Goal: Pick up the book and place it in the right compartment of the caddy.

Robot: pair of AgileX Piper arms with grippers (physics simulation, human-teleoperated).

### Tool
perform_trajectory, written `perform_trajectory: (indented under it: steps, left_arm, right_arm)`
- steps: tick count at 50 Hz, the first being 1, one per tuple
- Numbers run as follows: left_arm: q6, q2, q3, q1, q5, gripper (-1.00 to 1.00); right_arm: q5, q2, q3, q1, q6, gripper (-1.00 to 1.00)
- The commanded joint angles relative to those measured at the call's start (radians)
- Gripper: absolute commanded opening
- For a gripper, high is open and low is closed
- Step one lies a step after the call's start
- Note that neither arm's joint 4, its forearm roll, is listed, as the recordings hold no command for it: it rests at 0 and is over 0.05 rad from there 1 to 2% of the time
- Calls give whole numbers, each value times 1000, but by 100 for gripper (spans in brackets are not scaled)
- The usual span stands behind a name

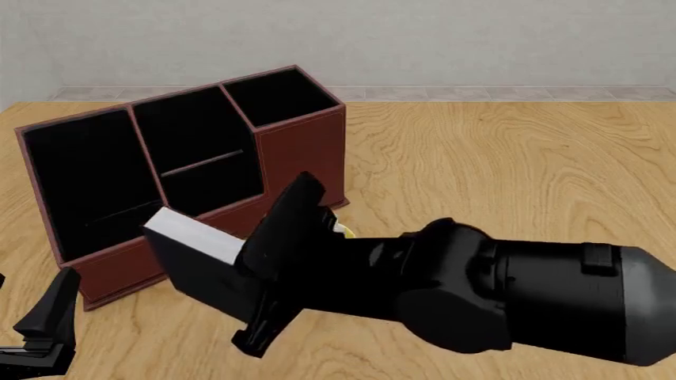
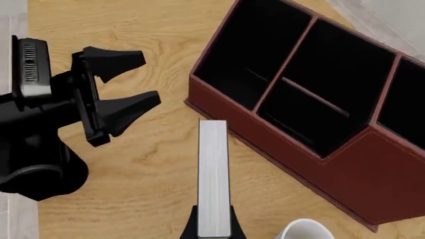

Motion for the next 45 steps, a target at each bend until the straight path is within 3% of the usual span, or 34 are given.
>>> perform_trajectory:
  steps: [1,5,10,32,45]
  left_arm:
    - [0,0,0,0,0,100]
    - [0,0,0,0,0,100]
    - [0,0,0,0,0,100]
    - [0,0,0,0,0,100]
    - [0,0,0,0,0,100]
  right_arm:
    - [106,-108,-80,-1,-6,-100]
    - [173,-114,-127,-12,-39,-100]
    - [230,-130,-178,-25,-12,-100]
    - [484,-150,-476,-102,-30,-100]
    - [668,-76,-747,-124,-64,-100]
